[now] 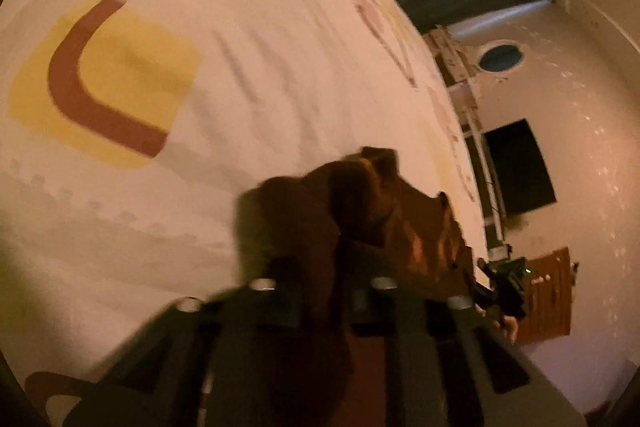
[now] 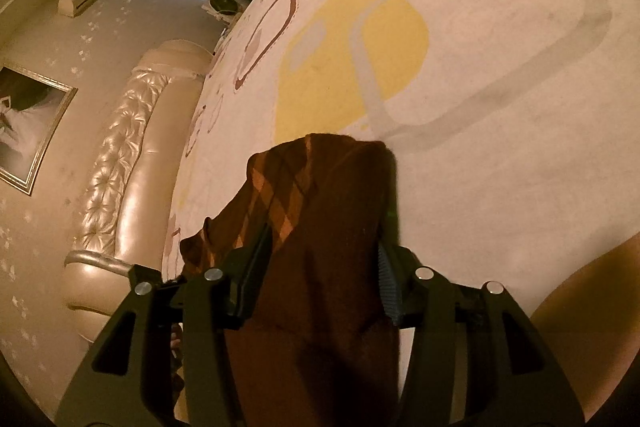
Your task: Fold small clothes
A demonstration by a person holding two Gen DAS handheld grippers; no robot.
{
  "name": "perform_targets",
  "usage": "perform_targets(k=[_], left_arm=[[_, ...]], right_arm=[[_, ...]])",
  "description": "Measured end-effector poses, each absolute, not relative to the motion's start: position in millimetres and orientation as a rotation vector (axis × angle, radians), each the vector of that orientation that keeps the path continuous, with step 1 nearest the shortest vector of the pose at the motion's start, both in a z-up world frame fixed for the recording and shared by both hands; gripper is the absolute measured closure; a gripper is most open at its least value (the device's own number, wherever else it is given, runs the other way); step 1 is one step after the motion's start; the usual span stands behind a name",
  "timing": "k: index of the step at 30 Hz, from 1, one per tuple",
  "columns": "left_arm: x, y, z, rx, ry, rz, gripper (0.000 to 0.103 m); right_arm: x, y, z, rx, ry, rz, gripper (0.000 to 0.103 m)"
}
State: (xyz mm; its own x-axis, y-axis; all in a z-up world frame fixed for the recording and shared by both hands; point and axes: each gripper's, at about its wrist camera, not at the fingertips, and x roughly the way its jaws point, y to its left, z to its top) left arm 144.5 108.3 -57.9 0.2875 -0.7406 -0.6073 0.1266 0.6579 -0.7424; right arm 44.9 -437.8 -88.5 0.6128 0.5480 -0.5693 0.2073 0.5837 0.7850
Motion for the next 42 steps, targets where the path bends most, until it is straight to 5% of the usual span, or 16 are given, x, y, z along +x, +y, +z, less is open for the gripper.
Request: perform_targets(k=[6, 9, 14, 27, 37, 42], left_arm=[[133, 108, -48, -0.64, 1.075, -0.566, 0.097], [127, 112, -47, -0.674, 1.061, -0.505, 0.097], [115, 124, -42, -0.693, 1.024, -0.409, 0.097], [117, 124, -45, -0.622, 1.029, -0.32, 0.096], [66, 132, -33, -0.634, 1.072, -0.446, 0.046], [44, 106, -30, -0.452, 1.061, -0.392, 0.053]], right_arm=[[47, -438, -90, 0.955, 0.918, 0.232, 0.056], [51, -435, -93, 0.921, 0.953, 0.204, 0.09], [41, -433, -81, 0.854, 0.883, 0.144, 0.095], [30, -449, -106, 1.004, 0.851, 0.11, 0.09], [-21, -444, -92, 1.035, 0.926, 0.208, 0.063], [-26, -429, -89, 0.986, 0.96, 0.244, 0.059]])
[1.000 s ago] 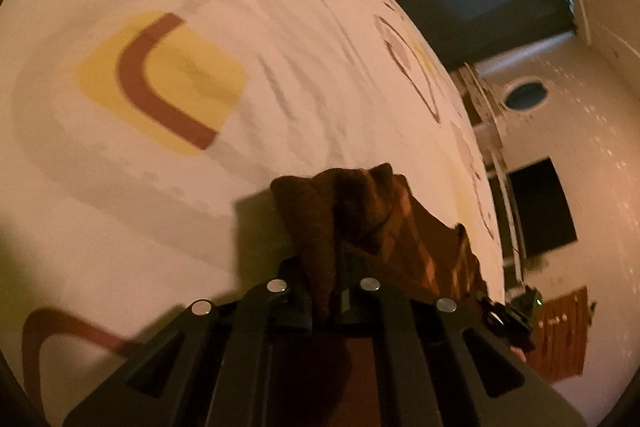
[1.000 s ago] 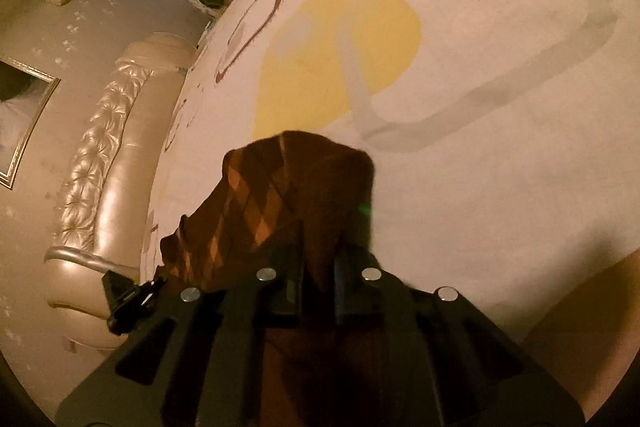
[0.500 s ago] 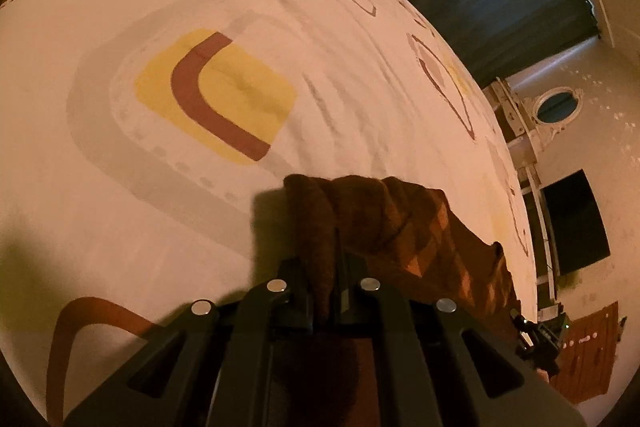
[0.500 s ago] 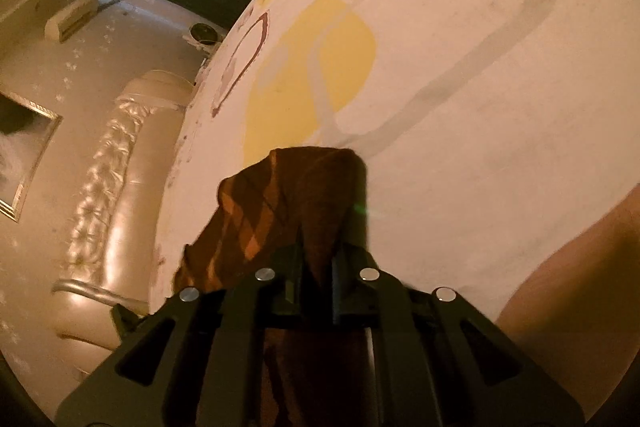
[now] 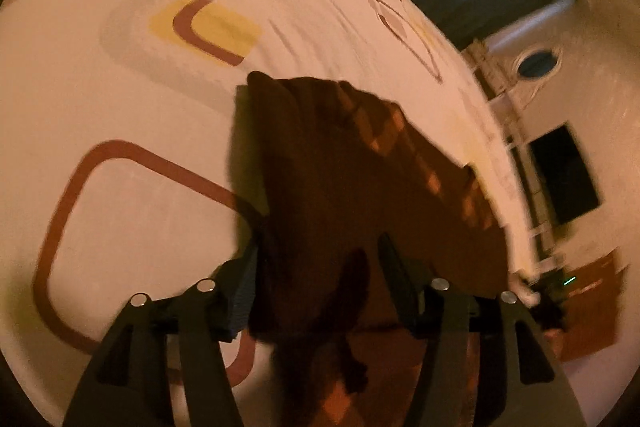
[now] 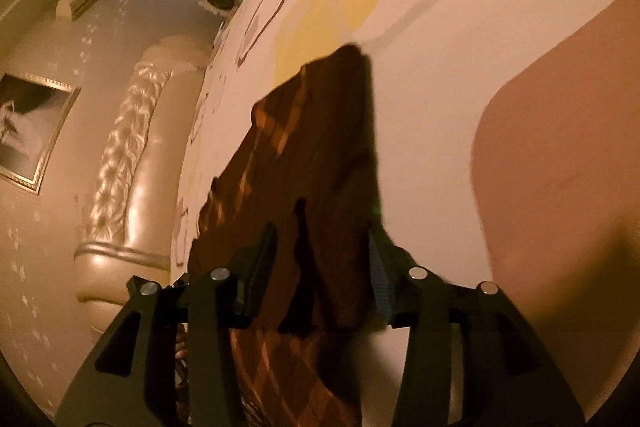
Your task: Fold small clothes
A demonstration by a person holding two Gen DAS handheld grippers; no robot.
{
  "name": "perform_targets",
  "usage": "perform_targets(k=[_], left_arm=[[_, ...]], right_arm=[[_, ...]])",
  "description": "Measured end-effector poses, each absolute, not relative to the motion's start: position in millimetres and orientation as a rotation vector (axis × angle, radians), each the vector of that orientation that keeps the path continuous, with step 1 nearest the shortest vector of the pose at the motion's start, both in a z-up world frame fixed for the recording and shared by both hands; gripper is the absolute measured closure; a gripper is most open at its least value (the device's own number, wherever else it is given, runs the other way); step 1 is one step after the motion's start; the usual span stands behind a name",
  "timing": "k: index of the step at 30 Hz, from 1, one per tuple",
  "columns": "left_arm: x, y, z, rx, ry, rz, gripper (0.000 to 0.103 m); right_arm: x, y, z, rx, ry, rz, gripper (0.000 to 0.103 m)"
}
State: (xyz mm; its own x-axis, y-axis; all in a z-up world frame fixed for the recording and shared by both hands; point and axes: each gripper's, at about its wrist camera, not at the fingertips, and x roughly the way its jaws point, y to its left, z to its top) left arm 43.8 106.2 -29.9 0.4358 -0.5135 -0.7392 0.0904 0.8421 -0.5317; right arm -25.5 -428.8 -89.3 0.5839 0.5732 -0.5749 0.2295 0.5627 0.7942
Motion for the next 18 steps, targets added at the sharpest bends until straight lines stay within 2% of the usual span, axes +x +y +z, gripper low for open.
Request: perform_targets(k=[2, 3, 4, 8, 11, 15, 18], left_arm=[[42, 96, -30, -0.342, 1.062, -0.319, 0.07], [40, 94, -30, -0.306, 1.057, -0.291, 0.071], [39, 92, -30, -0.291, 1.055, -0.276, 0.074], [40, 93, -33, -0.264, 1.049, -0.251, 0.083], [41, 100, -39, -0.304, 1.033, -0.279, 0.084], [40, 108, -37, -0.364, 1.044, -0.322, 0.082], [28, 121, -37, -0.483, 1.066, -0.384, 0.074]], right_arm=[[-23, -421, -89, 0.959, 0.975, 0.257, 0.064], [-20, -415, -87, 0.917, 0.996, 0.256, 0.072], [-19, -411, -86, 0.873, 1.013, 0.236, 0.094], [-24, -409, -89, 0.808, 1.015, 0.181, 0.096], [-31, -418, -103, 0.891, 0.973, 0.198, 0.096], [-37, -427, -106, 0.976, 0.948, 0.241, 0.093], [-47, -438, -104, 1.05, 0.949, 0.275, 0.081]])
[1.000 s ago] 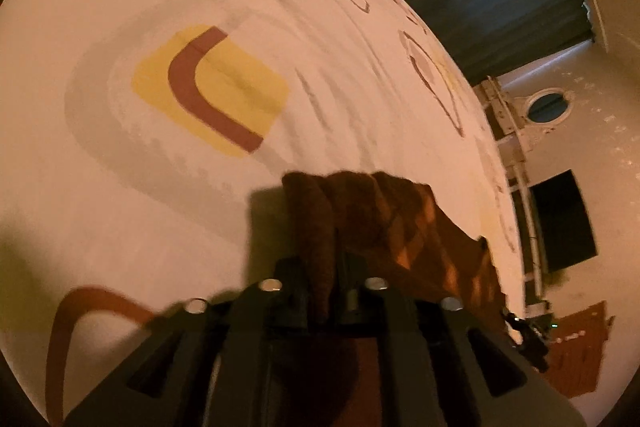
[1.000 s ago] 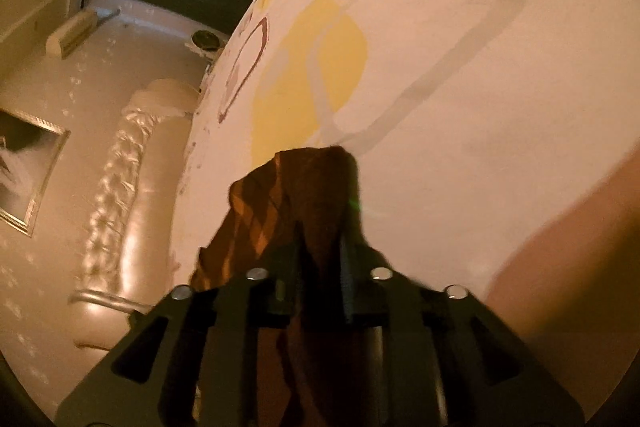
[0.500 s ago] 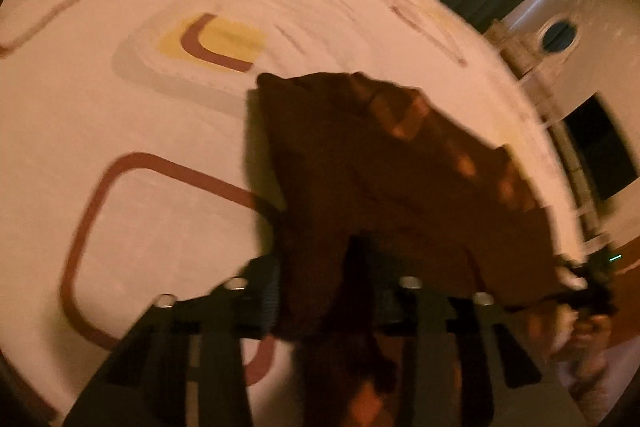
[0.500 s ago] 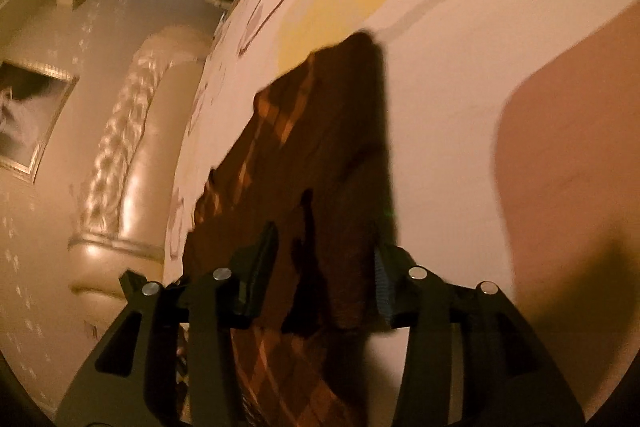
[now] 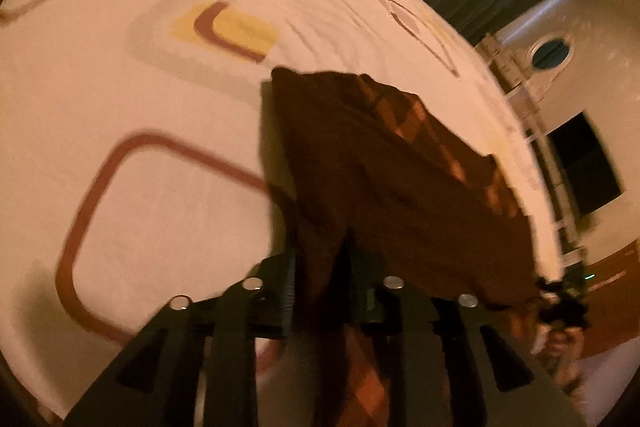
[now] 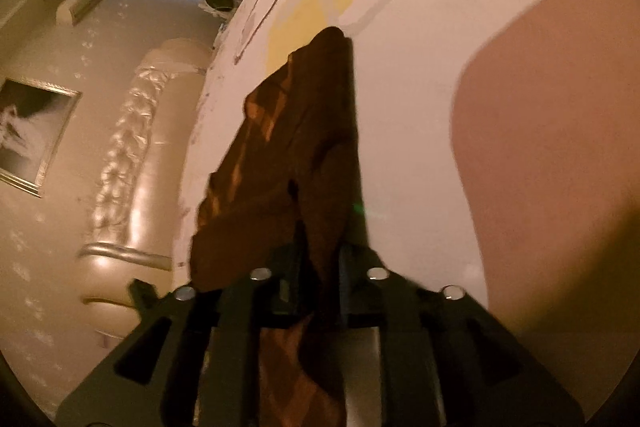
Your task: Fold small clothes
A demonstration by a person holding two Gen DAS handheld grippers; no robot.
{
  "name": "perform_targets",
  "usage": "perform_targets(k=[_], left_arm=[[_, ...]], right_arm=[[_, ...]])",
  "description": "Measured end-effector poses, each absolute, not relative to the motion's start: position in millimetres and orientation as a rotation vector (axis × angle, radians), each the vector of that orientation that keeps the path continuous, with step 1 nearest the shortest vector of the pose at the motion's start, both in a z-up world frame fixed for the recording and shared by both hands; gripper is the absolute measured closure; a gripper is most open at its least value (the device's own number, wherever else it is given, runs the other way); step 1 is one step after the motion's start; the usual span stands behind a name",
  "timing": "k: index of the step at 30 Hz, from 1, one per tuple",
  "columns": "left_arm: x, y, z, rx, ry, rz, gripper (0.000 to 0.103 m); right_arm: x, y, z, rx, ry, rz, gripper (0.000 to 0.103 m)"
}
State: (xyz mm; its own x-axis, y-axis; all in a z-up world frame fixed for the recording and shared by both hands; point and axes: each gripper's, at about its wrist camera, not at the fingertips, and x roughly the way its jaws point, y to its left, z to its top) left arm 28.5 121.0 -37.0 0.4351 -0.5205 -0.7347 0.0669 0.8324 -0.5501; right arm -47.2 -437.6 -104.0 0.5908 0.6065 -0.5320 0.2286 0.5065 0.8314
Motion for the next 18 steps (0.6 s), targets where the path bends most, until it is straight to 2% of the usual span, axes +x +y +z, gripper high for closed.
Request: perform_targets(k=[2, 8, 9, 14, 18], left_arm=[[18, 125, -36, -0.505, 1.075, -0.417, 0.067], [-33, 120, -29, -0.436, 1.102, -0.543, 0.056], [-42, 118, -29, -0.423, 1.106, -0.563, 0.055], [-66, 115, -30, -0.431, 1.12, -0.604, 0.052], [-71, 117, -36, -0.48, 1.159, -0.632, 0.052]], right_arm=[[-61, -441, -103, 1.069, 0.964, 0.322, 0.076], [-100, -431, -98, 0.988, 1.066, 0.494, 0.075], [-107, -428, -97, 0.982, 1.078, 0.521, 0.074], [-133, -417, -97, 0.969, 1.105, 0.625, 0.056], [-143, -406, -98, 0.929, 1.137, 0.661, 0.055]])
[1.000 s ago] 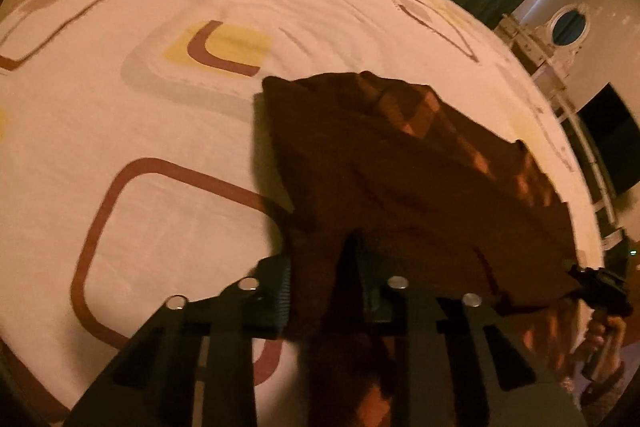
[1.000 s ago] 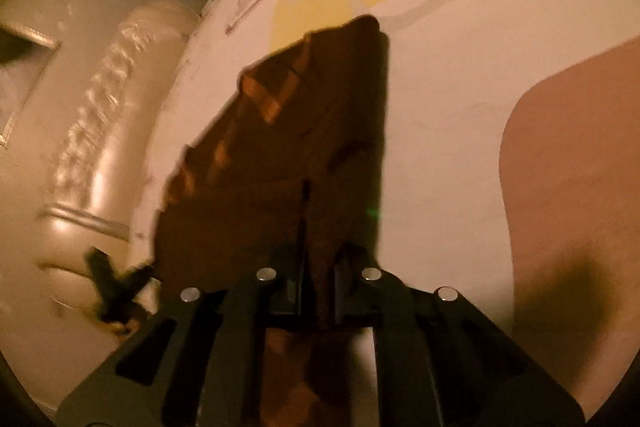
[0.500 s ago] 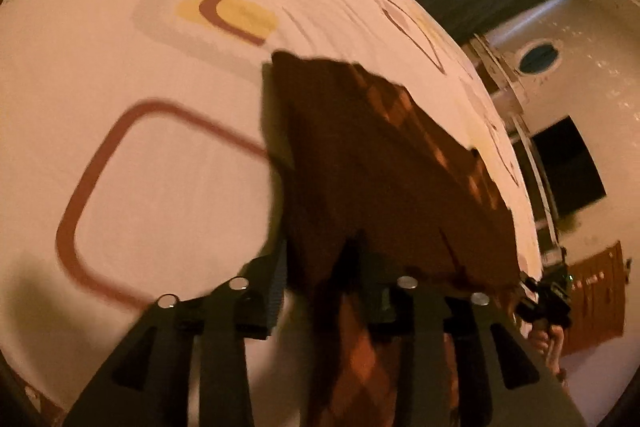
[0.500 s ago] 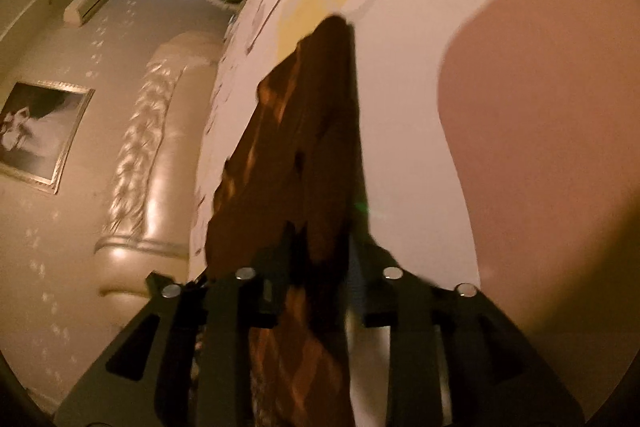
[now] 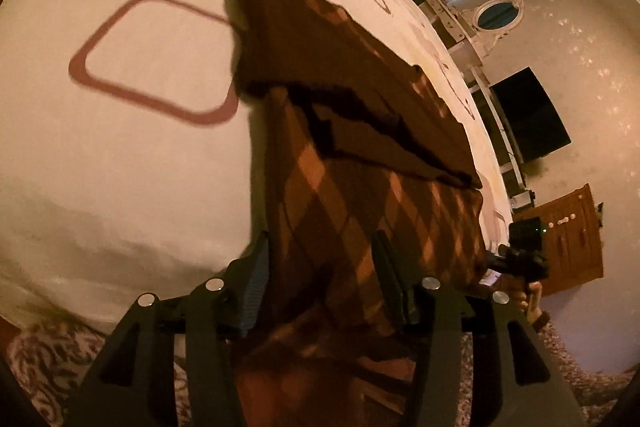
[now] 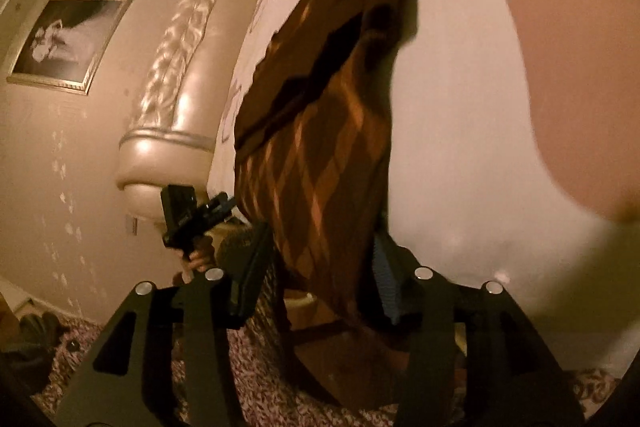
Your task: Fold small clothes
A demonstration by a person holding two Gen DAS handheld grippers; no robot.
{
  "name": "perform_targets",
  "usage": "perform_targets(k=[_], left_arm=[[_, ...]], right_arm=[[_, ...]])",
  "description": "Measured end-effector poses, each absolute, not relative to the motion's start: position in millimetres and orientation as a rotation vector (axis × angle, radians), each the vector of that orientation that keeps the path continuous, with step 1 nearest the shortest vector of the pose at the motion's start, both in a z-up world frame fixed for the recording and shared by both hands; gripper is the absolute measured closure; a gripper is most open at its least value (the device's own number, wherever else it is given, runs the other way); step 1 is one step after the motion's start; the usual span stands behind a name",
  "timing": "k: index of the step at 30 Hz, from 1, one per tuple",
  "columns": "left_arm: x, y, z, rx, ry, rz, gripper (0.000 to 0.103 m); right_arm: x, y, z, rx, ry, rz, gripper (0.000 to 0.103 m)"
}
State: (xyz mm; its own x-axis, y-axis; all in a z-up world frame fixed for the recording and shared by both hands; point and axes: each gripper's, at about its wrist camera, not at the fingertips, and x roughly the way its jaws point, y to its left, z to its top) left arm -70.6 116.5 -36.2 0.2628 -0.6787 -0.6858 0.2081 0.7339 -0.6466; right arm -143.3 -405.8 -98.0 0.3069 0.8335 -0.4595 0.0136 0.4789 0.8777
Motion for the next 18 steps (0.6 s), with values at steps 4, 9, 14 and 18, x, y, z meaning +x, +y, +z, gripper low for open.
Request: perform_targets(k=[4, 9, 14, 18], left_arm=[[-73, 113, -46, -0.499, 1.217, -0.663, 0.051], [-78, 113, -63, -0.527, 1.289, -0.675, 0.051], [-80, 110, -63, -0.508, 1.289, -0.683, 0.051], [-81, 109, -62, -0.493, 1.296, -0.687, 0.051]], right_arm=[[-146, -399, -101, 0.927, 1.158, 0.677, 0.054], [-143, -387, -102, 0.899, 1.193, 0.702, 0.053], [-142, -366, -106, 0.796, 1.281, 0.705, 0.053], [-143, -357, -104, 0.744, 1.297, 0.702, 0.054]])
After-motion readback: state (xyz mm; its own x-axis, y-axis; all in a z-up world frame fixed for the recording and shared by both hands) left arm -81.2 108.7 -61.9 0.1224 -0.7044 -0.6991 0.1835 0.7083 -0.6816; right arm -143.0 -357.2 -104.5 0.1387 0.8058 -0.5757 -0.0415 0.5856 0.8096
